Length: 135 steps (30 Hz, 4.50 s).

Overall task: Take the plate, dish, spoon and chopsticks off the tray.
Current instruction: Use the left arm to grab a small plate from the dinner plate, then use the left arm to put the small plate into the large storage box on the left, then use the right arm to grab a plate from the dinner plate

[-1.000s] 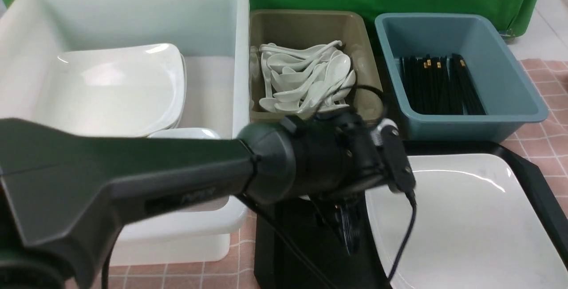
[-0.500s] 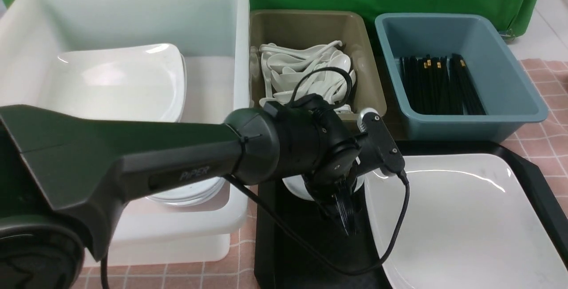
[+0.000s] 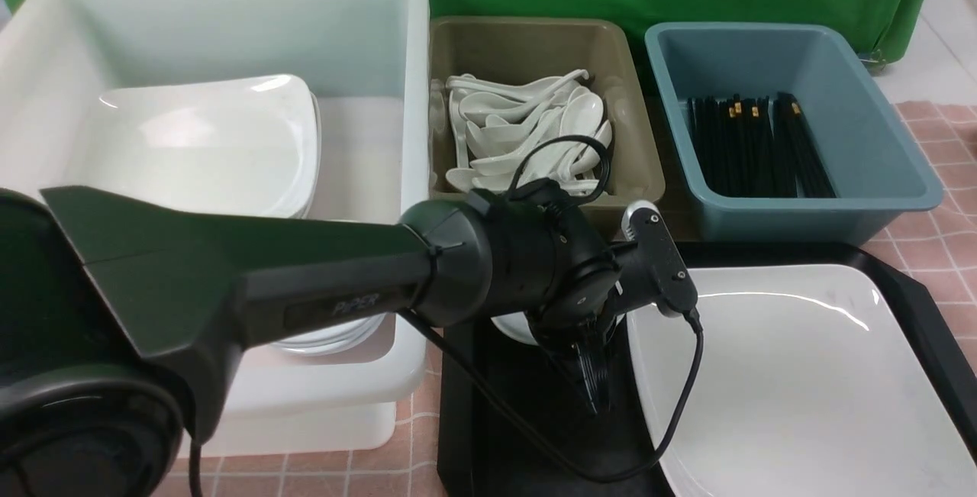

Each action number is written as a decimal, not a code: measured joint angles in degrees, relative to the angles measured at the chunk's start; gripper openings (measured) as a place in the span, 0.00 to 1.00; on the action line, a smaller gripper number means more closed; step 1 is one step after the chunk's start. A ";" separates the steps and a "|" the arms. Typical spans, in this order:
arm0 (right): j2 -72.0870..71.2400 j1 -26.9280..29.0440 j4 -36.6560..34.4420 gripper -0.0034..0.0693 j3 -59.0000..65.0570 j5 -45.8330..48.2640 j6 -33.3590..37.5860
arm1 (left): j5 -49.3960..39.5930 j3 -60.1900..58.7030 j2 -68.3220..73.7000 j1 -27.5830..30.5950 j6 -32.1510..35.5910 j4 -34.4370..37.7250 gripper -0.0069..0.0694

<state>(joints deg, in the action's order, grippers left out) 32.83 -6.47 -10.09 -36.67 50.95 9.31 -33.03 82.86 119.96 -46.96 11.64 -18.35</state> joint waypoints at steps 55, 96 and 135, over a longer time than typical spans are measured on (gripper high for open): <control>0.00 0.00 0.00 0.23 0.00 -0.45 0.00 | -7.38 -23.56 -32.34 15.61 14.53 -2.20 0.12; 26.89 1.05 7.60 0.09 -4.94 10.62 -2.38 | -24.26 -23.17 -53.84 15.68 -13.80 28.93 0.10; 55.85 18.27 1.00 0.75 -8.49 -4.71 -6.05 | -17.93 -23.17 -53.84 15.68 -10.11 40.83 0.19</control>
<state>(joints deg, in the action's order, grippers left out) 88.68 11.80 -9.09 -45.16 46.24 3.26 -50.96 59.69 66.13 -31.29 1.53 22.48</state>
